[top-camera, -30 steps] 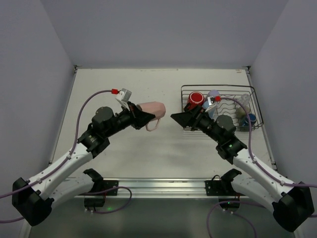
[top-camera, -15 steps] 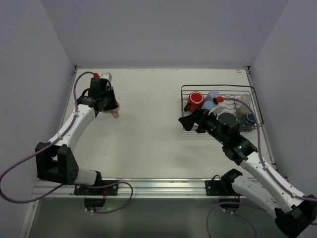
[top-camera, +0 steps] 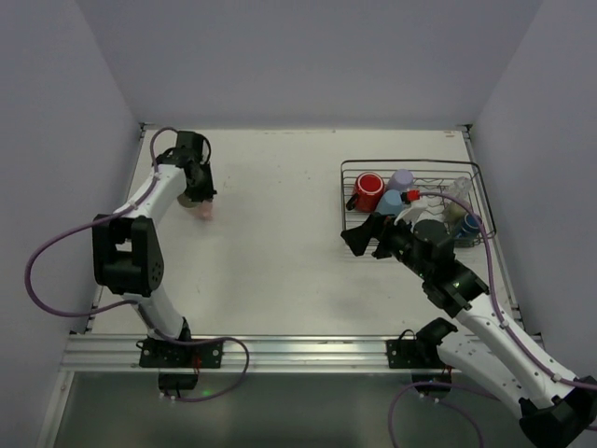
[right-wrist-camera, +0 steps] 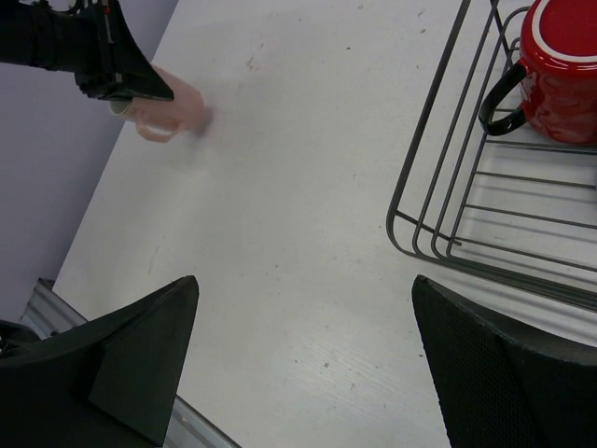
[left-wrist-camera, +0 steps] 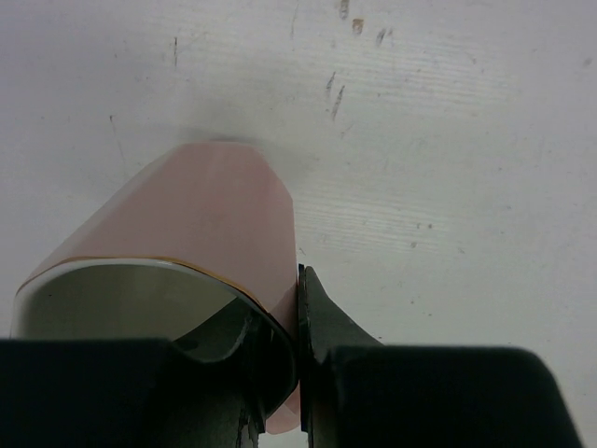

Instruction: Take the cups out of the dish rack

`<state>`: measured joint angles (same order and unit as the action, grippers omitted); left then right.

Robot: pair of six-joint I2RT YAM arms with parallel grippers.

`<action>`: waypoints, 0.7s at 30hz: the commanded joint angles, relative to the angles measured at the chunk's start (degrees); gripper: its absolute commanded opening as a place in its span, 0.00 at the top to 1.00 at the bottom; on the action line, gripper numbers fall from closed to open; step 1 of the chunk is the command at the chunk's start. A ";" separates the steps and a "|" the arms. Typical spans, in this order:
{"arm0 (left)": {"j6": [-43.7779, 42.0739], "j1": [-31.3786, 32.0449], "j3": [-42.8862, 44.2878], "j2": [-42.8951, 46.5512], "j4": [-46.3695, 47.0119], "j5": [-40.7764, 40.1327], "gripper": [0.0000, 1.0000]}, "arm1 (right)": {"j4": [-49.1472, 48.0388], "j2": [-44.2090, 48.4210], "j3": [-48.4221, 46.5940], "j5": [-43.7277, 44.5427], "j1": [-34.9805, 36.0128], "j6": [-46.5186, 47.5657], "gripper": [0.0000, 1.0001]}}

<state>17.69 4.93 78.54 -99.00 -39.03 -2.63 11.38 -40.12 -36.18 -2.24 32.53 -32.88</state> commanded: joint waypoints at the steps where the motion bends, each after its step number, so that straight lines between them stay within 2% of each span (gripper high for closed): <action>1: -2.66 -0.45 3.89 -1.71 -1.93 -2.99 1.00 | 0.22 0.74 0.41 0.22 0.16 1.86 0.01; 4: -3.01 -0.45 4.69 -3.30 -2.63 -4.48 0.90 | 0.58 1.01 0.33 0.39 0.16 2.30 0.01; 5: -3.10 -0.45 4.86 -3.56 -2.55 -5.01 0.82 | 0.49 1.01 0.41 0.39 0.25 2.30 0.01; 9: -3.63 -0.45 5.48 -3.74 -3.16 -6.33 0.65 | 0.14 0.39 0.15 0.48 0.16 2.12 0.01; 10: -3.63 -0.45 5.65 -3.57 -3.34 -6.51 0.59 | 0.31 0.13 -0.11 0.57 0.16 2.21 0.01; 11: -3.54 -0.53 5.66 -2.87 -3.25 -6.51 0.48 | 0.49 -0.31 -0.29 0.83 0.16 2.21 0.01; 14: -3.37 -0.45 5.74 -0.50 -2.81 -6.77 0.30 | 1.80 -1.10 -1.61 1.62 0.16 2.47 0.01; 17: -2.93 -0.45 6.01 2.74 -1.94 -6.33 0.21 | 3.38 -1.28 -3.19 2.24 0.16 2.91 0.01; 21: -1.18 -0.45 4.79 9.16 0.78 -4.67 0.18 | 6.55 -1.98 -6.00 9.06 0.16 4.05 0.01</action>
<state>15.57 4.89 82.15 -96.68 -41.08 -8.12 15.97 -41.95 -37.85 0.78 32.58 -30.83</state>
